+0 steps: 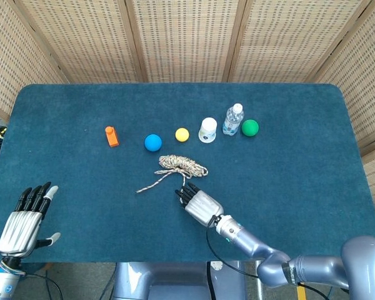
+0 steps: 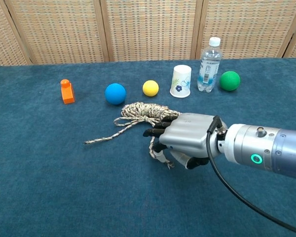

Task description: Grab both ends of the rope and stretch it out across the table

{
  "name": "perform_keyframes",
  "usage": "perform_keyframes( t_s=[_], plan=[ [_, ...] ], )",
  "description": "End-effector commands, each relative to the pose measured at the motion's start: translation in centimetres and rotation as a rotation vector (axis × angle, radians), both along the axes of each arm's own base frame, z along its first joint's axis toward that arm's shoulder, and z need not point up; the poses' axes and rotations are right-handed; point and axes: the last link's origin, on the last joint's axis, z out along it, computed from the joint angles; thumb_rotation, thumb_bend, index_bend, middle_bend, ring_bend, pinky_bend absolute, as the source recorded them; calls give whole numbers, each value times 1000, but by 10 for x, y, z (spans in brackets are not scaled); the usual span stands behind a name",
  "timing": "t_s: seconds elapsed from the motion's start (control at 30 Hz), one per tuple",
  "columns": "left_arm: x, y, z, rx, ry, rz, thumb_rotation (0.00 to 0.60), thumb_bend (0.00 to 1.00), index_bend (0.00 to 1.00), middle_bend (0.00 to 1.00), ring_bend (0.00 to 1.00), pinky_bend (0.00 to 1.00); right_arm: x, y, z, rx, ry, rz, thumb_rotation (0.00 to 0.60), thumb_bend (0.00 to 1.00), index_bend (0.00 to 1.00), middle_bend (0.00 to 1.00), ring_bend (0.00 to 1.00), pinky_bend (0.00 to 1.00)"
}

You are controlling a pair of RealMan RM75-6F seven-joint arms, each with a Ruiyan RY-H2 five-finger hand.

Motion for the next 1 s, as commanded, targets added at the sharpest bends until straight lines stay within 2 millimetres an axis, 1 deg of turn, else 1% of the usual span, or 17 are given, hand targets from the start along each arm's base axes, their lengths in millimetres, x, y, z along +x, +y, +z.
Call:
perform_keyframes(
  t_s=[0.03, 0.1, 0.27, 0.37, 0.43, 0.47, 0.5, 0.53, 0.57, 0.63, 0.67, 0.73, 0.77, 1.0],
  plan=[
    [0, 0, -1, -3, 2, -1, 600, 0, 0, 0, 0, 0, -13, -6, 5, -26, 22, -28, 600, 912, 365, 0, 0, 0],
    [1, 0, -1, -5, 3, -3, 600, 0, 0, 0, 0, 0, -16, -9, 7, -44, 30, -33, 600, 912, 367, 0, 0, 0],
    [1, -1, -2, -7, 3, -4, 600, 0, 0, 0, 0, 0, -19, -19, 13, -119, 38, -26, 600, 908, 363, 0, 0, 0],
    [1, -1, -1, -3, 0, -4, 600, 0, 0, 0, 0, 0, -15, -20, 17, -142, -28, -62, 600, 878, 349, 0, 0, 0],
    [1, -1, 0, -3, -1, -3, 600, 0, 0, 0, 0, 0, -13, -20, 20, -146, -74, -86, 600, 772, 341, 0, 0, 0],
    [0, -1, 0, -3, -1, -3, 600, 0, 0, 0, 0, 0, -12, -19, 22, -147, -108, -109, 600, 649, 336, 0, 0, 0],
    [0, -1, 0, -4, -1, -3, 600, 0, 0, 0, 0, 0, -11, -19, 23, -146, -144, -138, 600, 504, 335, 0, 0, 0],
    [0, -1, 0, -6, -1, -3, 600, 0, 0, 0, 0, 0, -10, -17, 24, -139, -215, -206, 600, 410, 339, 0, 0, 0],
    [0, -1, 0, -7, -1, -3, 600, 0, 0, 0, 0, 0, -8, -16, 24, -132, -260, -255, 600, 281, 352, 0, 0, 0],
    [1, -1, 0, -8, 0, -4, 600, 0, 0, 0, 0, 0, -7, -14, 24, -120, -319, -333, 600, 130, 384, 0, 0, 0],
    [1, -1, 0, -8, 0, -6, 600, 0, 0, 0, 0, 0, -5, -13, 23, -116, -348, -381, 600, 73, 401, 0, 0, 0],
    [1, -2, 0, -8, 0, -7, 600, 0, 0, 0, 0, 0, -3, -11, 20, -117, -369, -440, 600, 39, 421, 0, 0, 0],
    [1, -2, 0, -8, 0, -8, 600, 0, 0, 0, 0, 0, -2, -10, 18, -118, -368, -455, 600, 44, 431, 0, 0, 0],
    [1, -2, 0, -7, -1, -6, 600, 0, 0, 0, 0, 0, 4, -8, 3, -144, -364, -561, 600, 174, 449, 0, 0, 0]
  ],
)
